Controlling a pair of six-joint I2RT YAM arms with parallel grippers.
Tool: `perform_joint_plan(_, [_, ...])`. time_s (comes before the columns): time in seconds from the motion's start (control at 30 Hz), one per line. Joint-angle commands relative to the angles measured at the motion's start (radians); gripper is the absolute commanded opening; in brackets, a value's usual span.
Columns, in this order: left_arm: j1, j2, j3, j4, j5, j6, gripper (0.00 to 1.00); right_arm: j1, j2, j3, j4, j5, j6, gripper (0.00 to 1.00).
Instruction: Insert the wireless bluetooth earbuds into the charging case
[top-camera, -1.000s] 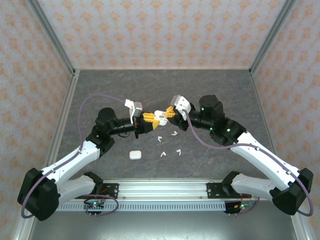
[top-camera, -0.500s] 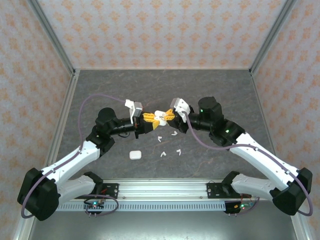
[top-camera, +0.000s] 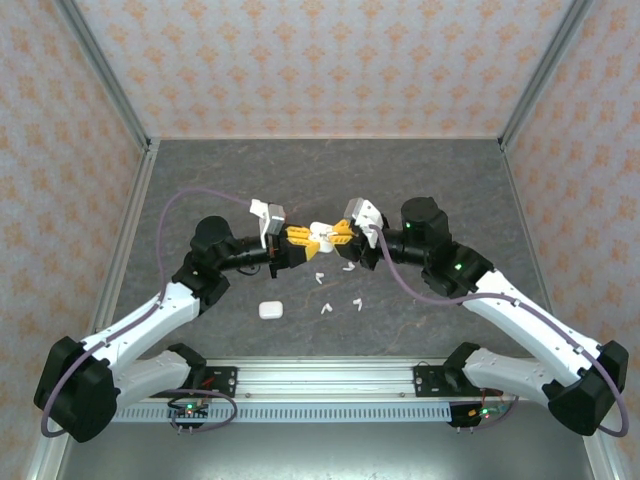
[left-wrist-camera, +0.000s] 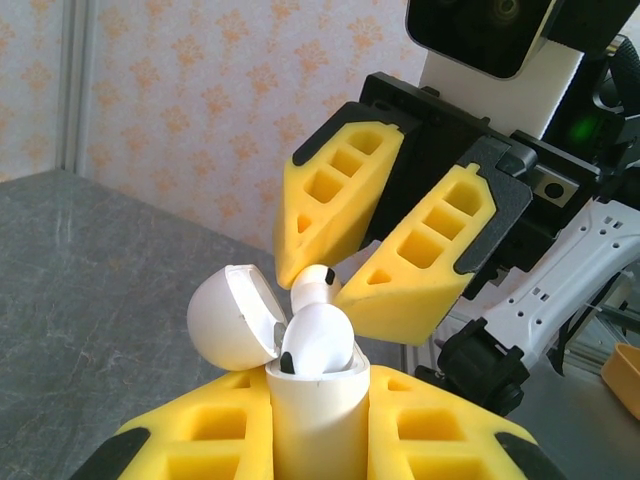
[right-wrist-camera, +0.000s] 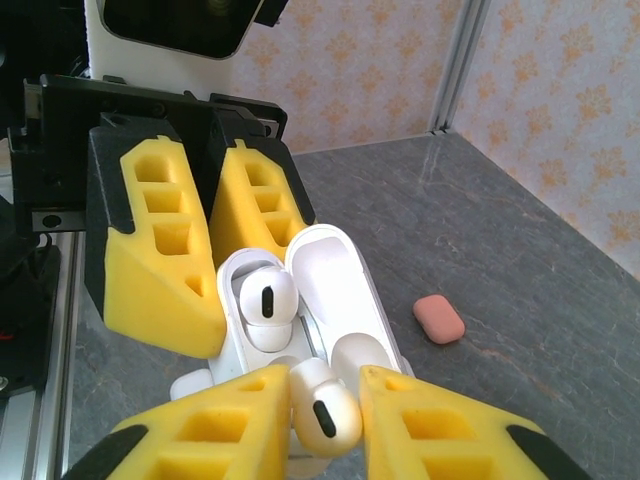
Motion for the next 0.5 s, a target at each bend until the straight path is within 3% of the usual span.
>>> perform_joint_plan(0.0, [-0.004, -0.03, 0.02, 0.08, 0.001, -0.007, 0.0, -0.006, 0.004, 0.015, 0.002, -0.047, 0.012, 0.28])
perform_joint_plan(0.33, [-0.007, -0.028, 0.017, 0.075, -0.009, -0.001, 0.0, -0.033, -0.001, 0.059, -0.005, -0.073, 0.046, 0.41])
perform_joint_plan(0.47, [-0.007, -0.028, 0.015, 0.059, -0.026, 0.013, 0.0, -0.069, -0.027, 0.077, 0.009, -0.113, 0.107, 0.51])
